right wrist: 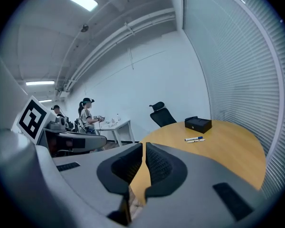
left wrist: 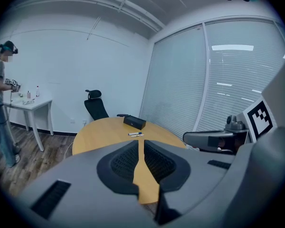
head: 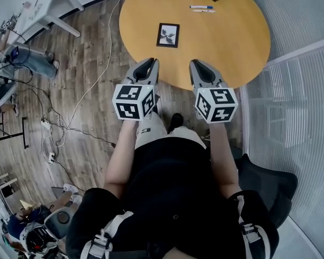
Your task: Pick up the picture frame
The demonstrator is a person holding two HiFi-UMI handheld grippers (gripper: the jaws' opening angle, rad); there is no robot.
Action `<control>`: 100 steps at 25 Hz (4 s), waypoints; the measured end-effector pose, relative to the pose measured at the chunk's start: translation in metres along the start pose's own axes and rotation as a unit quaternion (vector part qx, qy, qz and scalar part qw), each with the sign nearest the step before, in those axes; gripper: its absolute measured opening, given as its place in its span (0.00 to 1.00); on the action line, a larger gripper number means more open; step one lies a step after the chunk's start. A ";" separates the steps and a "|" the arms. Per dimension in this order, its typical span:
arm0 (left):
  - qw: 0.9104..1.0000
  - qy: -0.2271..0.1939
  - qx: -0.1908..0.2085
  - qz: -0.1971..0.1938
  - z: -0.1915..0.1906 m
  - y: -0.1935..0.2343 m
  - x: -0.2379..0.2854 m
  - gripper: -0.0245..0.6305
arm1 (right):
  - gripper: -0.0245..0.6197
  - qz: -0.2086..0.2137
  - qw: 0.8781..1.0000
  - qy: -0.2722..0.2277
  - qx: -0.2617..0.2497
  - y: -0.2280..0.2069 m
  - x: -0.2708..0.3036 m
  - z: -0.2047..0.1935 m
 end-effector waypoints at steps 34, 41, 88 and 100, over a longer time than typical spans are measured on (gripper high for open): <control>0.989 0.108 -0.010 -0.100 -0.019 0.185 0.236 0.15 | 0.20 -0.111 0.990 0.086 0.026 -0.066 0.258 0.024; 0.980 0.153 -0.017 -0.128 -0.051 0.204 0.270 0.16 | 0.20 -0.135 0.982 0.126 0.043 -0.082 0.293 -0.001; 0.947 0.293 -0.063 -0.118 -0.192 0.194 0.388 0.20 | 0.22 -0.143 0.938 0.293 0.116 -0.202 0.385 -0.159; 0.946 0.299 -0.063 -0.112 -0.194 0.194 0.389 0.20 | 0.20 -0.147 0.937 0.295 0.117 -0.205 0.386 -0.162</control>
Point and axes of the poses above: the fingertips, and each gripper's own axes: x forward along the fingers, y to its left, z out of its top, the point moved 3 cm from there along -x, backward along the fingers, and after that the axes turned 8 degrees about x, right-handed, at the moved point
